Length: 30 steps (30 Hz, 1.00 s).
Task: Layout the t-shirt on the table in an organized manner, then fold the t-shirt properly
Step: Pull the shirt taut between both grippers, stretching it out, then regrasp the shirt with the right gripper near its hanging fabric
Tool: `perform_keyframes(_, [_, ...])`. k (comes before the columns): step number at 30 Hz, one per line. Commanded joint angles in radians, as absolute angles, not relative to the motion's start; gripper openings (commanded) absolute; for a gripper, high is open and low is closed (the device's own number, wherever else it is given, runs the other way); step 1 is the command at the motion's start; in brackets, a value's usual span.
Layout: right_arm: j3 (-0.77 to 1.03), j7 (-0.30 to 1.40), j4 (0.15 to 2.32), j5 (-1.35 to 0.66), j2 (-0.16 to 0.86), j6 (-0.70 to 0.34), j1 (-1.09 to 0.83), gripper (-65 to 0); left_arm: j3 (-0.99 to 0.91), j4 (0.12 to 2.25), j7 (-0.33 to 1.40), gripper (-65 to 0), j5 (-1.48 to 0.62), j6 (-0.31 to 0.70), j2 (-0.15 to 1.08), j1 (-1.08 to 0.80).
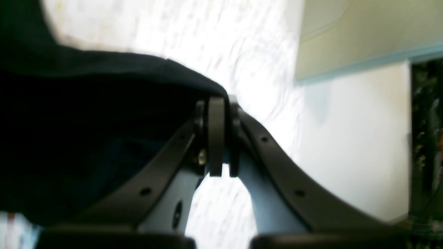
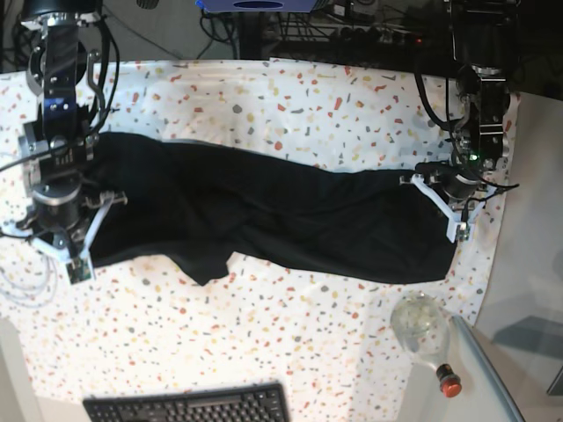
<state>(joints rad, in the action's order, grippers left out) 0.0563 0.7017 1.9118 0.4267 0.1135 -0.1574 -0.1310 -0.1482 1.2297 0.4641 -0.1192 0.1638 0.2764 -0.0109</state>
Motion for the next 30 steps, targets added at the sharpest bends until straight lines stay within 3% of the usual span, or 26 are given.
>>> perform_keyframes(1, [0.067, 0.693, 1.966, 0.452, 0.139, -0.163, -0.102, -65.0, -0.151, 1.264, 0.438, -65.0, -0.122, 0.163, 0.286, 0.005])
perform_keyframes(7, [0.071, 0.785, 2.046, 0.447, 0.151, -0.424, -0.199, -65.0, -0.200, 1.290, 0.438, -65.0, -0.122, 0.163, 0.312, 0.010])
perform_keyframes(13, [0.173, 0.593, 2.046, 0.452, 0.024, -0.579, -0.412, -65.0, -0.289, 1.279, 0.438, -65.0, -0.113, 0.163, 0.315, 0.019])
perform_keyframes(15, [0.183, 0.599, 2.035, 0.447, -0.001, -0.625, -0.447, -65.0, -0.288, 1.276, 0.440, -65.0, -0.113, 0.163, 0.331, 0.022])
perform_keyframes(28, [0.272, 0.727, 1.712, 0.444, -0.013, -0.659, -0.386, -65.0, -0.300, 1.277, 0.429, -65.0, -0.113, 0.159, 0.349, 0.004])
perform_keyframes(29, [0.271, 0.725, 1.736, 0.444, -0.013, -0.661, -0.397, -63.0, -0.300, 1.277, 0.427, -65.0, -0.113, 0.159, 0.349, 0.001])
perform_keyframes(30, [0.269, 0.723, 1.785, 0.444, -0.013, -0.676, -0.407, -54.0, -0.300, 1.277, 0.427, -65.0, -0.113, 0.159, 0.349, -0.002])
